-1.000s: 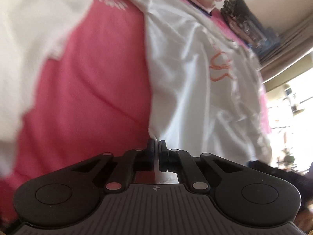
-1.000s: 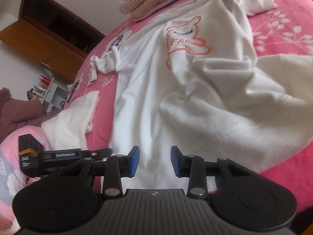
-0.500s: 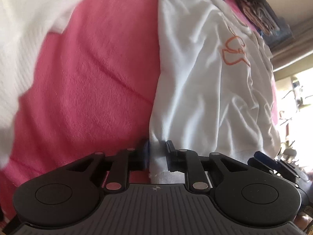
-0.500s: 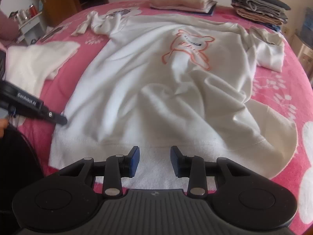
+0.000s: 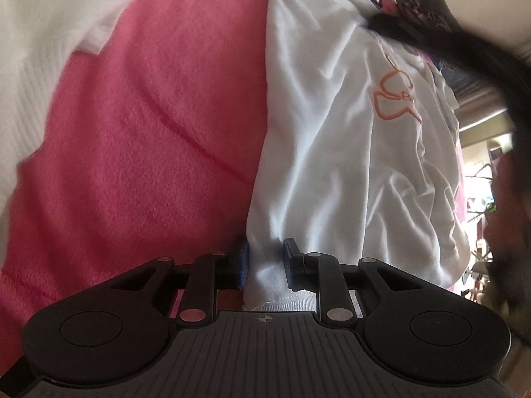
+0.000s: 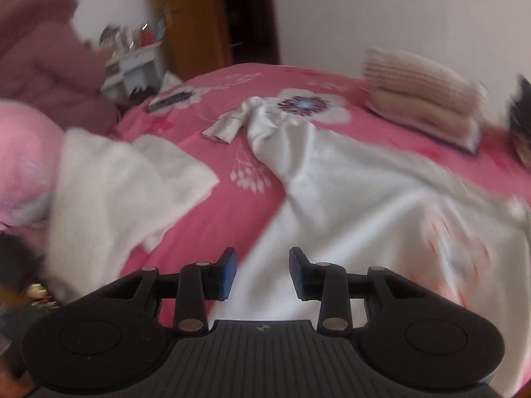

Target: Fold clothes

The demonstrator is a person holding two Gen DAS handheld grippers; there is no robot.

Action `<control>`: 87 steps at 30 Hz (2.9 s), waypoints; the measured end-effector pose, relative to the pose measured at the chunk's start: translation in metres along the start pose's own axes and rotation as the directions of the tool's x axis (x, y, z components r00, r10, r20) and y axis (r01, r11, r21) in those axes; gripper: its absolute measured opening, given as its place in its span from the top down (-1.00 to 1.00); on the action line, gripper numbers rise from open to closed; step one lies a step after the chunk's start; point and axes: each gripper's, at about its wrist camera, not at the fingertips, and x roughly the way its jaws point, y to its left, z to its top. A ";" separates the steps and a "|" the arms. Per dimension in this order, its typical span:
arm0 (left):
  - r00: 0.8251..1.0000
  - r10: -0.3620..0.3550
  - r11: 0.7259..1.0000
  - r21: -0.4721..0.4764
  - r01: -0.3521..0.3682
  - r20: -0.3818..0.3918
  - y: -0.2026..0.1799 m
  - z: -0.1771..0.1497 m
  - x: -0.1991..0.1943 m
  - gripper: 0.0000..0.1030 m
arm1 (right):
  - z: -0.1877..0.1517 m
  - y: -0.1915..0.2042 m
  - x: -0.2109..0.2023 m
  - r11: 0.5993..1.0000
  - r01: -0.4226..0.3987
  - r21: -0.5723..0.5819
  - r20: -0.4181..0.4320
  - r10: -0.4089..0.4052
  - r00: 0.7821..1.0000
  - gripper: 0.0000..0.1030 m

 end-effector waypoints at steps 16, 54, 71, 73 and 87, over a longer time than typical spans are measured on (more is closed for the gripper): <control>0.999 -0.037 0.999 0.033 0.037 -0.024 -0.001 0.001 0.006 0.59 | 0.042 -0.046 0.138 0.977 0.059 0.205 -0.071 -0.045 0.996 0.87; 0.992 0.118 0.988 -0.110 -0.113 0.043 0.049 0.015 -0.036 0.64 | 0.063 -0.069 0.126 0.891 -0.165 0.423 -0.072 0.214 0.974 0.35; 0.944 0.215 0.966 0.091 -0.244 0.250 -0.034 0.009 -0.074 0.27 | -0.119 0.021 -0.140 0.995 -0.078 0.067 -0.195 0.089 0.977 0.26; 0.953 0.205 0.968 0.101 -0.231 0.222 -0.046 0.007 -0.056 0.27 | -0.130 0.054 -0.132 0.997 -0.047 -0.062 -0.228 0.032 0.973 0.27; 0.960 0.067 0.962 0.237 -0.135 0.274 -0.117 0.020 0.019 0.27 | -0.162 -0.115 -0.232 0.764 0.193 0.615 -0.063 -0.197 0.978 0.26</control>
